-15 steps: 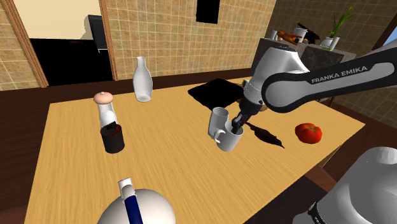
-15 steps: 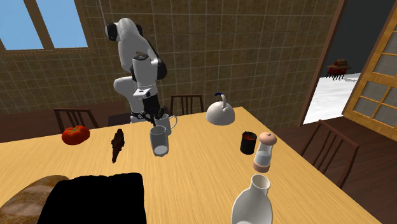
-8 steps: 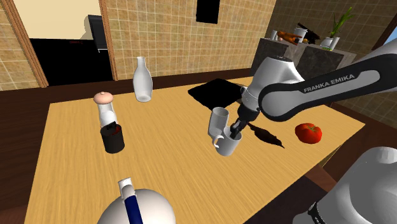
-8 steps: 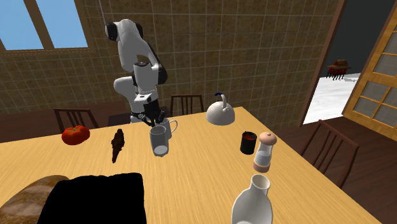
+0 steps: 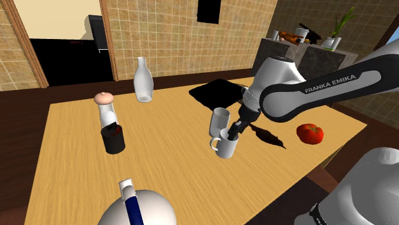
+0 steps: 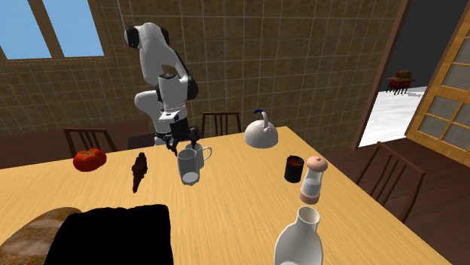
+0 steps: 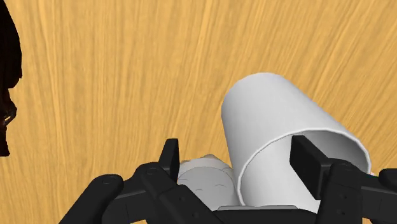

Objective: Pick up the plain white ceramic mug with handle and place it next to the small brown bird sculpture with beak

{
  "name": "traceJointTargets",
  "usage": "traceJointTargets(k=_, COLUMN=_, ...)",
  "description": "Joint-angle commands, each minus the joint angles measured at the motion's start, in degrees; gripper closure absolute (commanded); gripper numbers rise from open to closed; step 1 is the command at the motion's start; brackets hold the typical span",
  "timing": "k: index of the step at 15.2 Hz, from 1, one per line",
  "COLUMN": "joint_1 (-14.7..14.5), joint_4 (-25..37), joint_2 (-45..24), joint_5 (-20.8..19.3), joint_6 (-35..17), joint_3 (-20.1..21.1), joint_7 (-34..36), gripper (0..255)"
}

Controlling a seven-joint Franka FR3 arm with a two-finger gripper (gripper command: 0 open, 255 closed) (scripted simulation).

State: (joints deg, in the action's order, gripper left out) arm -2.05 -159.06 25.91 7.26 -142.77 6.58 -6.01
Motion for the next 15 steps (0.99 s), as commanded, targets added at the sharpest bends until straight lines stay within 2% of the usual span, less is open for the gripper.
traceJointTargets(k=1, joint_1=0.0, joint_4=0.0, joint_2=0.0, joint_5=0.0, joint_6=0.0, joint_3=0.0, joint_7=0.0, gripper=0)
traceJointTargets(k=3, joint_1=0.0, joint_4=0.0, joint_2=0.0, joint_5=0.0, joint_6=0.0, joint_3=0.0, joint_7=0.0, gripper=0)
traceJointTargets(k=7, joint_1=0.19, joint_4=2.78, joint_2=6.86, joint_5=-0.52, joint_6=9.65, joint_3=-0.63, joint_7=0.15, gripper=0)
traceJointTargets(k=15, joint_1=0.19, joint_4=2.78, joint_2=6.86, joint_5=-0.52, joint_6=9.65, joint_3=-0.63, joint_7=0.15, gripper=0)
